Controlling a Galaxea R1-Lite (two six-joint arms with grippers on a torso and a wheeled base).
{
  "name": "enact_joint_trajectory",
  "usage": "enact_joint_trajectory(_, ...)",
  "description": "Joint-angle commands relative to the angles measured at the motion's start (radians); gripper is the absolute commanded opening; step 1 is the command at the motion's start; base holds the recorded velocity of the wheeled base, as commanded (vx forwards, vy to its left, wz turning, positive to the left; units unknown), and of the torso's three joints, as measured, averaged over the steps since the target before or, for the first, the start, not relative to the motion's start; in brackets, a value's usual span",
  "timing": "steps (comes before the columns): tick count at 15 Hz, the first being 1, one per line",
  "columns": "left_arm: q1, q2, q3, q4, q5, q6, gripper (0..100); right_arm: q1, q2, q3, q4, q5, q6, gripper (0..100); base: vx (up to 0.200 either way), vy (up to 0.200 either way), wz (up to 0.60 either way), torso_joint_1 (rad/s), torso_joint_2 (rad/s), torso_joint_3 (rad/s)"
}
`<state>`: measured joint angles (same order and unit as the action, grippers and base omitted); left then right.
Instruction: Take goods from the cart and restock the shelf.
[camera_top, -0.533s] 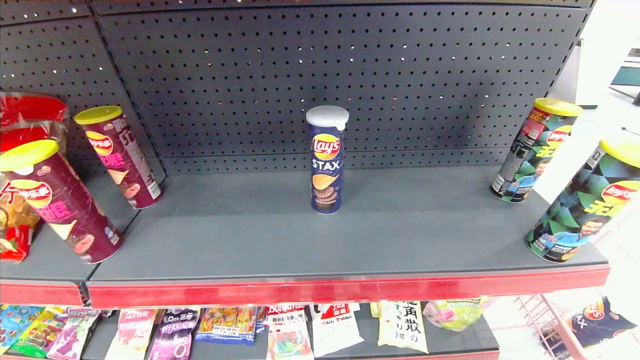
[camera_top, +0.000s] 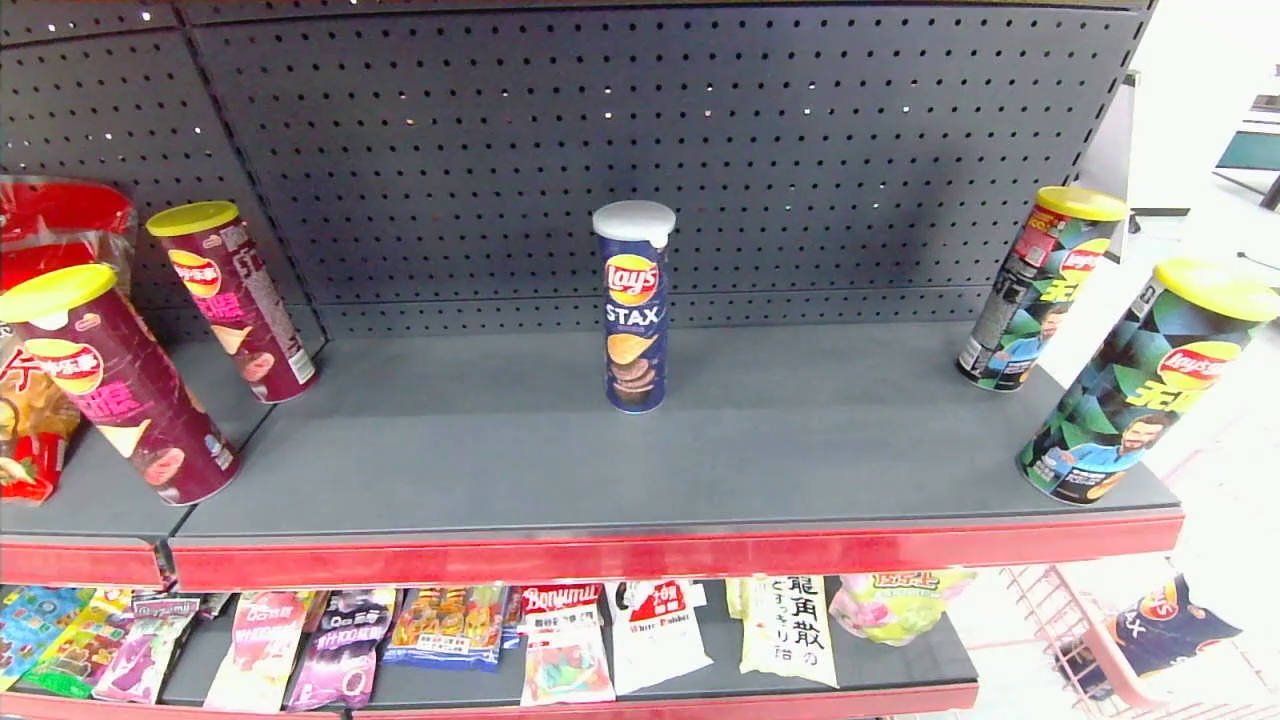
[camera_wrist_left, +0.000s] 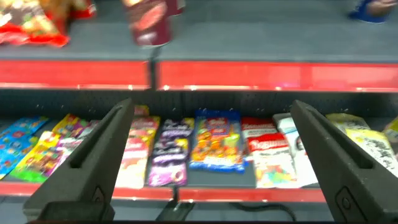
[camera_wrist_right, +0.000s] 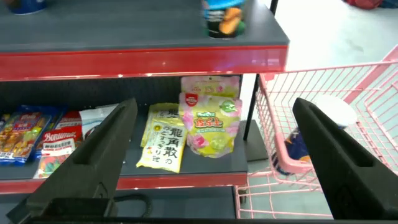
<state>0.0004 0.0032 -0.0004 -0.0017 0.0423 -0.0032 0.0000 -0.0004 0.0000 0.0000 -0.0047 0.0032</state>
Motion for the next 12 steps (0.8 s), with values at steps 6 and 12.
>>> enact_joint_trajectory(6, 0.0, 0.001, 0.0, 0.0, 0.001, 0.0, 100, 0.0, 0.0, 0.0, -0.002, 0.015, 0.0, 100, 0.0, -0.2, 0.0, 0.006, 0.0, 0.002)
enact_joint_trajectory(12, 0.0, 0.001, 0.0, -0.001, 0.002, 0.0, 100, 0.0, 0.0, 0.0, -0.002, 0.015, 0.0, 100, 0.0, -0.1, 0.0, 0.001, 0.0, 0.003)
